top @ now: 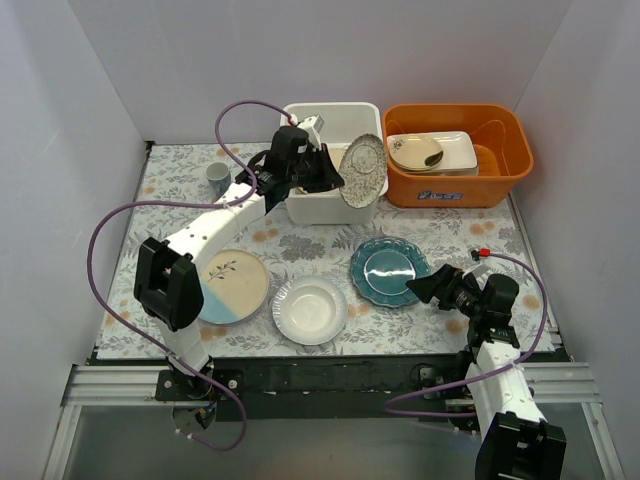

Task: Place the plates into the plastic bin on the countertop
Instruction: Place the plate in the plastic bin.

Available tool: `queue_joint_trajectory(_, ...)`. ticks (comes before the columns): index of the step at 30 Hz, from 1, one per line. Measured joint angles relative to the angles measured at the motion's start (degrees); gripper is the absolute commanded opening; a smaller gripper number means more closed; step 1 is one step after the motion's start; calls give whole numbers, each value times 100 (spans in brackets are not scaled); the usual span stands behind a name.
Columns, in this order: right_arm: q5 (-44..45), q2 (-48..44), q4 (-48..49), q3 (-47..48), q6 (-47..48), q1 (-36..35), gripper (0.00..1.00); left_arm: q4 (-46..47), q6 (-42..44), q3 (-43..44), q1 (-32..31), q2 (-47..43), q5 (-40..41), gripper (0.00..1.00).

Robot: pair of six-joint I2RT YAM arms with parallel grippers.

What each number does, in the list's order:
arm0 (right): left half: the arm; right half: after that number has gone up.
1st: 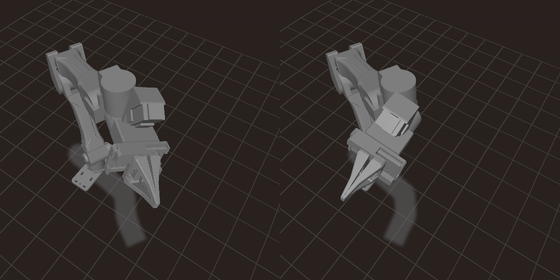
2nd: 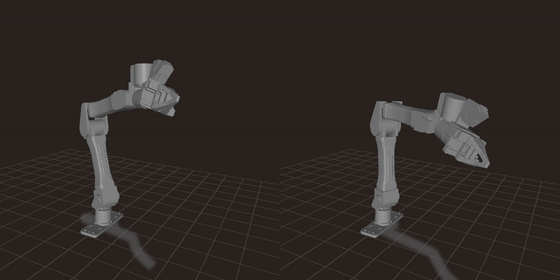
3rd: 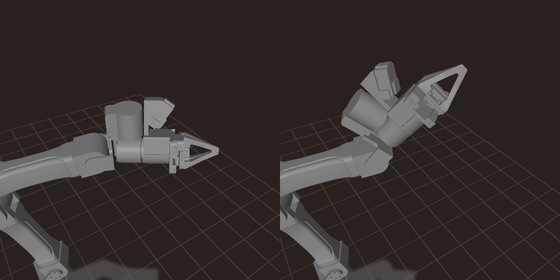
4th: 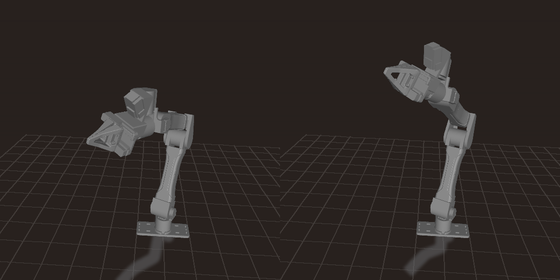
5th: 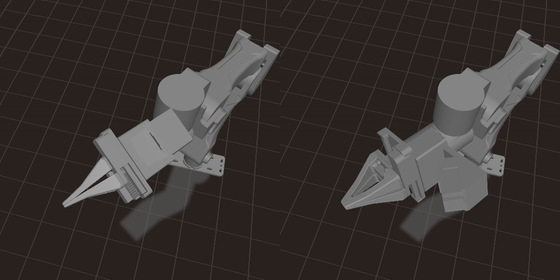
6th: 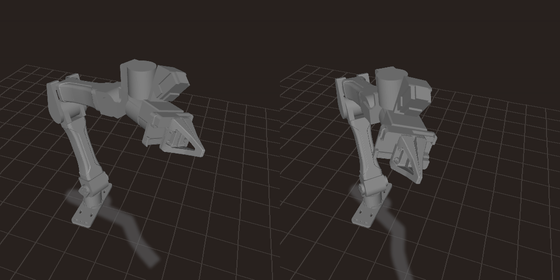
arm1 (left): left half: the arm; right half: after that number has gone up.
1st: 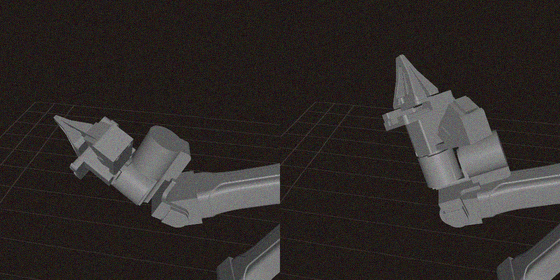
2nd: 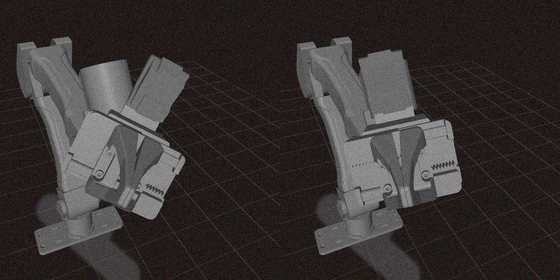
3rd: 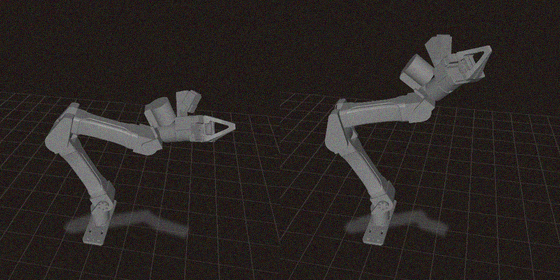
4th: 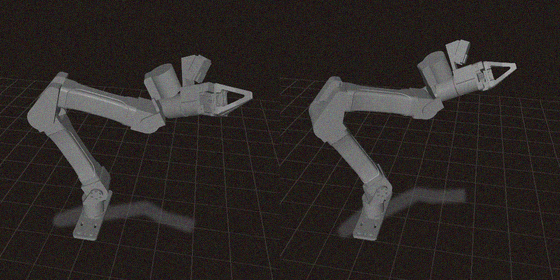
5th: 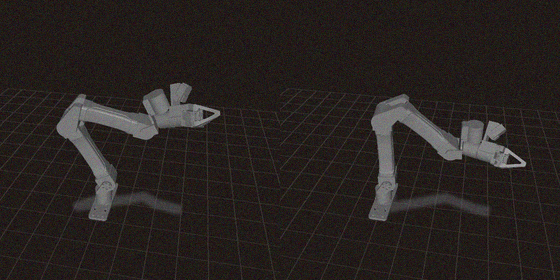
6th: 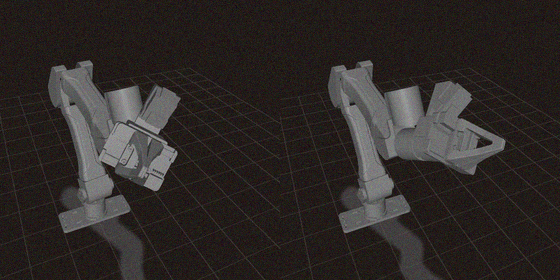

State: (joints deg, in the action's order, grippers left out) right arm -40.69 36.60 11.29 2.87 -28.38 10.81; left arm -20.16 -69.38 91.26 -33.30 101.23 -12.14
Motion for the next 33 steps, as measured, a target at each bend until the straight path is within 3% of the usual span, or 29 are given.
queue_joint_trajectory(33,0,68,72,0,57,0,95,-428,424,1123,400,734,748,0)
